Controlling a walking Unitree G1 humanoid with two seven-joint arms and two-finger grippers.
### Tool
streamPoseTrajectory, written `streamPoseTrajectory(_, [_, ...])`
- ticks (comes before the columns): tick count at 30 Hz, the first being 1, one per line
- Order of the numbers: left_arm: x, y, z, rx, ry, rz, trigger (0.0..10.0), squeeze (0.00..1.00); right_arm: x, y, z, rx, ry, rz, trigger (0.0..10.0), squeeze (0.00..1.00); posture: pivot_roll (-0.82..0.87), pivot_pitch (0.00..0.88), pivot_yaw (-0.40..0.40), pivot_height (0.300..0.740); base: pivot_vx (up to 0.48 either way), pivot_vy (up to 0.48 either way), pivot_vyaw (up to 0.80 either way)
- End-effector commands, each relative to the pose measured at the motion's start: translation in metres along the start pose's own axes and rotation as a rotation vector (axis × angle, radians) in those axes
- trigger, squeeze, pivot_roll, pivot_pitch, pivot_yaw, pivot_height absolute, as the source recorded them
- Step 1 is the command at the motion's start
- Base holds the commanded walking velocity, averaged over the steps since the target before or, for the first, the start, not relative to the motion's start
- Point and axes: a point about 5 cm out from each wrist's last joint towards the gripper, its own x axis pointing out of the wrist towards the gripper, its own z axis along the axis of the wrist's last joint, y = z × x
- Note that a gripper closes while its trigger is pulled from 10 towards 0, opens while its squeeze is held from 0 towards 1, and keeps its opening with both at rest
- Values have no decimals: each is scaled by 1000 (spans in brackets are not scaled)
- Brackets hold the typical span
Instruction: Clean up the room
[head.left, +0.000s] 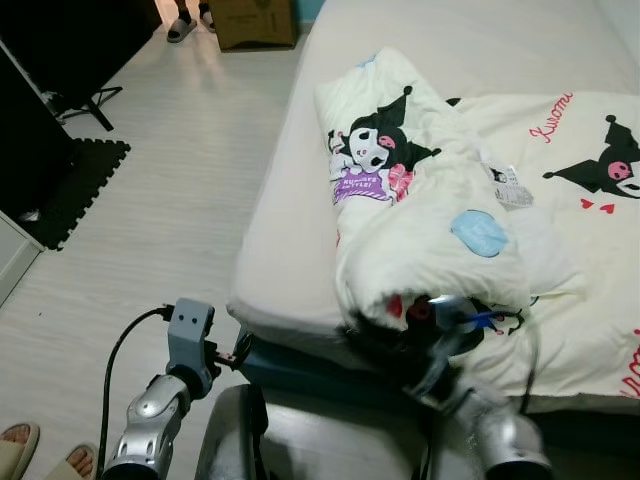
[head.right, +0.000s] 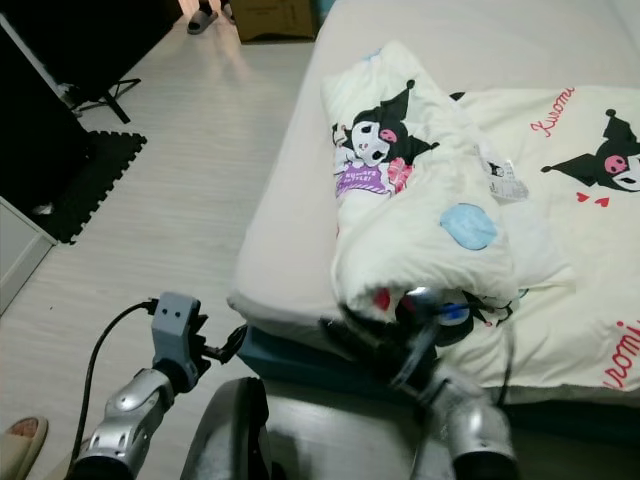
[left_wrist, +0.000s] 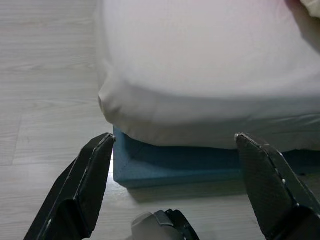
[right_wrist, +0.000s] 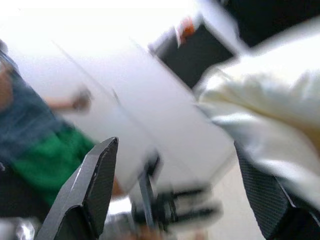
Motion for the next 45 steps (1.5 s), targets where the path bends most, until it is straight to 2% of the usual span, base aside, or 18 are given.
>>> streamPoseTrajectory(1, [-5, 0, -10, -10, 36, 5, 10000, 0, -5, 1, 10, 24, -99, -6, 10000, 0, 154, 252, 96, 522, 0, 0, 0])
streamPoseTrajectory(2, [-5, 0, -11, -10, 36, 4, 10000, 0, -6, -2, 17, 17, -135, -28, 10000, 0, 154, 252, 96, 522, 0, 0, 0])
streamPoseTrajectory(4, [-5, -1, -11, -10, 39, 1, 10000, 0, -15, -16, 29, -13, -202, -153, 10000, 0, 154, 252, 96, 522, 0, 0, 0])
streamPoseTrajectory(7, [-5, -1, -12, -10, 40, 1, 10000, 0, -19, -21, 33, -20, -223, -199, 10000, 0, 154, 252, 96, 522, 0, 0, 0])
streamPoseTrajectory(11, [-5, -1, -12, -10, 41, 1, 10000, 0, -38, -29, 46, -37, -300, -332, 10000, 0, 154, 252, 96, 522, 0, 0, 0])
streamPoseTrajectory(14, [-5, 0, -13, -11, 42, 2, 10000, 0, -52, -47, 46, -1, -320, -551, 10000, 0, 150, 251, 98, 522, 0, 0, 0])
streamPoseTrajectory(15, [-5, 0, -13, -11, 42, 2, 10000, 0, -52, -47, 46, -1, -320, -551, 10000, 0, 150, 251, 98, 522, 0, 0, 0])
streamPoseTrajectory(16, [-5, -1, -13, -11, 43, 1, 10000, 0, -60, -54, 46, 8, -331, -671, 10000, 0, 152, 251, 98, 522, 0, 0, 0])
streamPoseTrajectory(18, [-5, -1, -13, -13, 44, 0, 10000, 0, -73, -60, 52, 6, -404, -805, 10000, 0, 152, 251, 98, 522, 0, 0, 0])
streamPoseTrajectory(20, [-6, -1, -14, -13, 44, -1, 10000, 0, -88, -61, 63, 11, -531, -899, 10000, 0, 156, 253, 98, 522, 0, 0, 0])
streamPoseTrajectory(25, [-7, -1, -15, -14, 47, 0, 10000, 0, -102, -58, 70, 5, -585, -962, 10000, 0, 158, 254, 94, 522, 0, 0, 0])
streamPoseTrajectory(26, [-7, -1, -16, -16, 50, 1, 10000, 0, -110, -53, 73, 7, -584, -985, 10000, 0, 157, 253, 91, 522, 0, 0, 0])
streamPoseTrajectory(30, [-8, 0, -16, -17, 52, 2, 10000, 0, -114, -48, 71, 22, -539, -1005, 10000, 0, 151, 256, 87, 522, 0, 0, 0])
streamPoseTrajectory(34, [-8, -1, -18, -24, 58, 0, 10000, 0, -116, -28, 44, 96, -232, -991, 10000, 0, 139, 259, 85, 522, 0, 0, 0])
streamPoseTrajectory(36, [-7, -2, -19, -25, 60, -3, 10000, 0, -115, -20, 35, 135, -177, -977, 10000, 0, 132, 259, 85, 522, 0, 0, 0])
streamPoseTrajectory(43, [-7, -3, -19, -26, 61, -8, 10000, 0, -110, -9, 23, 215, -193, -980, 10000, 0, 125, 260, 89, 522, 0, 0, 0])
streamPoseTrajectory(44, [-6, -3, -19, -27, 61, -9, 10000, 0, -104, -7, 23, 212, -242, -950, 10000, 0, 123, 260, 90, 522, 0, 0, 0])
streamPoseTrajectory(45, [-6, -3, -19, -28, 63, -10, 10000, 0, -91, -5, 20, 216, -349, -891, 10000, 0, 122, 259, 93, 522, 0, 0, 0])
